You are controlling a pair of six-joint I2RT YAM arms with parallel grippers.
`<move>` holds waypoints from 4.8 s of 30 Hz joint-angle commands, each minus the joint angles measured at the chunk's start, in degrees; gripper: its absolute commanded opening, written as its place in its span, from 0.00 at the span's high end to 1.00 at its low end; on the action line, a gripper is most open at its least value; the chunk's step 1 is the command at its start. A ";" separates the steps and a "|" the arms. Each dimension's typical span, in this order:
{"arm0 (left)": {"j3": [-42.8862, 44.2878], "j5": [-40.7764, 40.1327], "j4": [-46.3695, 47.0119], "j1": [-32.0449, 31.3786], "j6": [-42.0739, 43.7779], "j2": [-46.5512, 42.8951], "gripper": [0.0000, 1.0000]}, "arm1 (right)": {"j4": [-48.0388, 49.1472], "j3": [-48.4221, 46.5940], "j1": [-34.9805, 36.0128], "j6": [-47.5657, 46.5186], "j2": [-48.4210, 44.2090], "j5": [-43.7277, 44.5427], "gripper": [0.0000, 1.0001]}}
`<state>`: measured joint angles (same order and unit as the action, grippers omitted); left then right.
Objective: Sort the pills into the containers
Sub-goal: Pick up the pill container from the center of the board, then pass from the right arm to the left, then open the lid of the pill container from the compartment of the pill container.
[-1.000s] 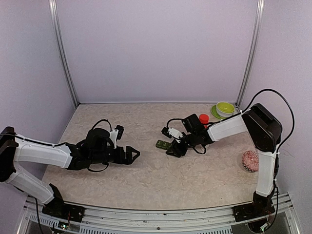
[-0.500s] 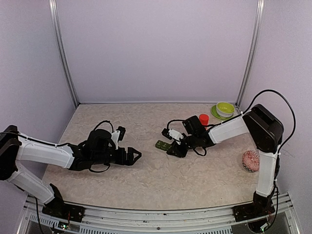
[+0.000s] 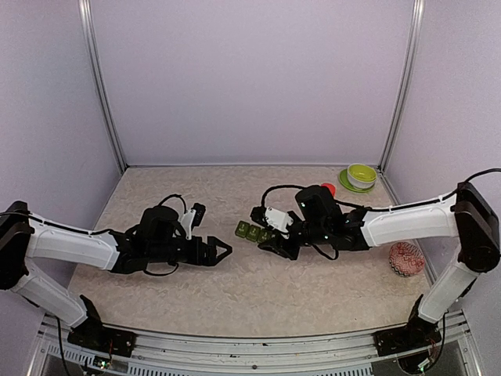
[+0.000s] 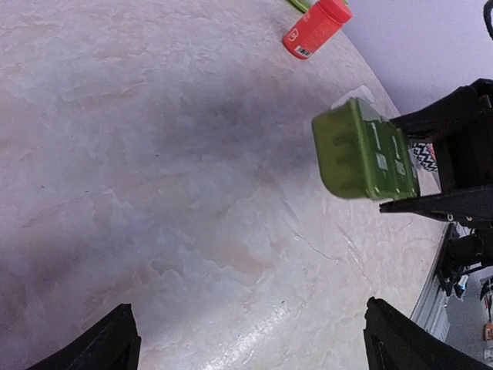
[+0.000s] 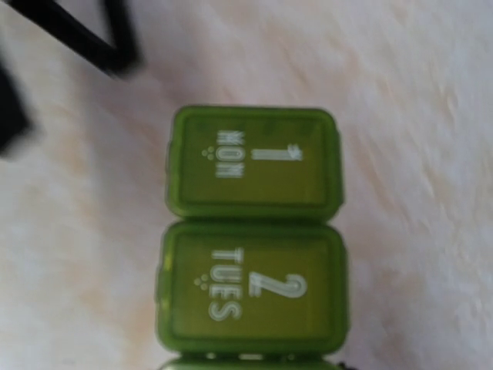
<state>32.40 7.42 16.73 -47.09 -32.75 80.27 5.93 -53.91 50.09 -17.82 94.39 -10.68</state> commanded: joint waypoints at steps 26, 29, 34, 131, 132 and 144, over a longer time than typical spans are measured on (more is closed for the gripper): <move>0.73 26.03 21.72 -1.51 -6.07 1.48 0.27 | 2.63 10.67 15.16 -1.02 -15.03 16.69 0.68; 1.12 27.20 22.81 -1.51 -6.91 2.26 0.36 | 2.76 10.80 15.55 -1.27 -15.07 17.42 0.67; 1.30 27.66 23.35 -1.51 -7.98 3.54 0.41 | 3.06 11.23 16.13 -1.25 -15.60 18.21 0.67; 0.38 17.15 22.96 -2.57 -20.84 5.61 0.75 | -4.46 -2.69 23.66 -8.74 -2.13 37.36 0.82; 0.31 17.06 22.91 -2.57 -20.79 5.55 0.75 | -4.77 -2.81 23.66 -8.34 -2.25 36.91 0.83; -0.40 16.22 22.01 -2.57 -19.81 4.47 0.74 | -9.50 -4.63 23.66 -4.60 -4.00 31.15 0.61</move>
<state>31.53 24.82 38.09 -49.43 -54.22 85.67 -1.54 -56.71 73.01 -24.21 92.09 25.65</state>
